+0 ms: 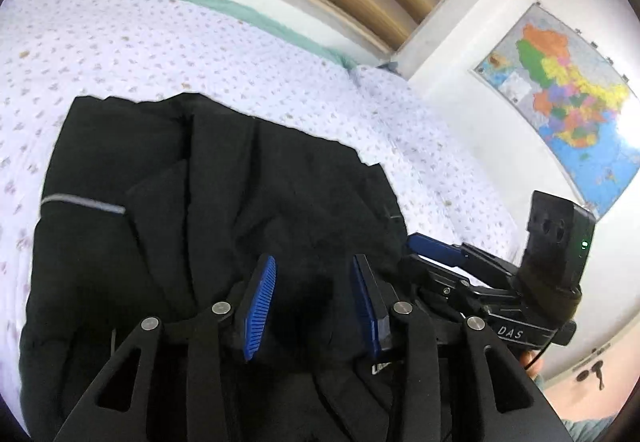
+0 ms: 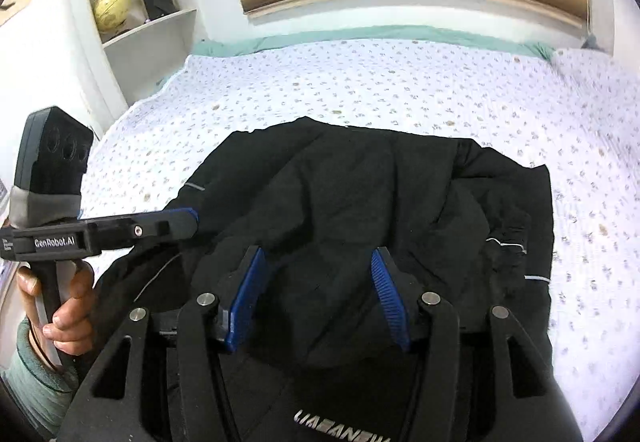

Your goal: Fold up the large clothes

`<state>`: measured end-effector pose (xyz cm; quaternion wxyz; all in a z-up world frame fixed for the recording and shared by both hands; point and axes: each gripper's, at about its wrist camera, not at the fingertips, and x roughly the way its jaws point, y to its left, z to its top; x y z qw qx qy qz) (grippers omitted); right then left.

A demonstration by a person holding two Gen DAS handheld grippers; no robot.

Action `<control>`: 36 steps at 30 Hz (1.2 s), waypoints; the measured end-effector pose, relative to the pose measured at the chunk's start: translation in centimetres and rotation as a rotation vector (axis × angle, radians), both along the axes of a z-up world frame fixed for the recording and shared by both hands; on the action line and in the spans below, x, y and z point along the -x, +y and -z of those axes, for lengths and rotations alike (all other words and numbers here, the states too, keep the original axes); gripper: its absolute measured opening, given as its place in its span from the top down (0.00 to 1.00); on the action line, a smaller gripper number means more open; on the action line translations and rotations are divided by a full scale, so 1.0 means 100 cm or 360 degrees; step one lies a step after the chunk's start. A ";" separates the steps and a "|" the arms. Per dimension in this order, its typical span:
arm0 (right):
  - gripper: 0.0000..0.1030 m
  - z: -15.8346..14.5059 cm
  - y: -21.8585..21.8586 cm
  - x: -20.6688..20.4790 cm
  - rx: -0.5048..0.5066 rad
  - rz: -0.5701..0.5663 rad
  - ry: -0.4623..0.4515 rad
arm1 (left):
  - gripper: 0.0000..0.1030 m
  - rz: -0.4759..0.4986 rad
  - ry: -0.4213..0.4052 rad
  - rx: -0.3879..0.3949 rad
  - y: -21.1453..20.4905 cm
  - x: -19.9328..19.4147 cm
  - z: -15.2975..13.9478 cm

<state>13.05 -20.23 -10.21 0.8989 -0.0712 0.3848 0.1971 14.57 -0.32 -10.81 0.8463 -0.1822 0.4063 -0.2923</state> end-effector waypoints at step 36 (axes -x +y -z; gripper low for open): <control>0.36 0.027 -0.147 0.175 -0.0012 0.0510 0.0194 | 0.41 -0.0434 0.0335 -0.0178 0.164 0.193 0.043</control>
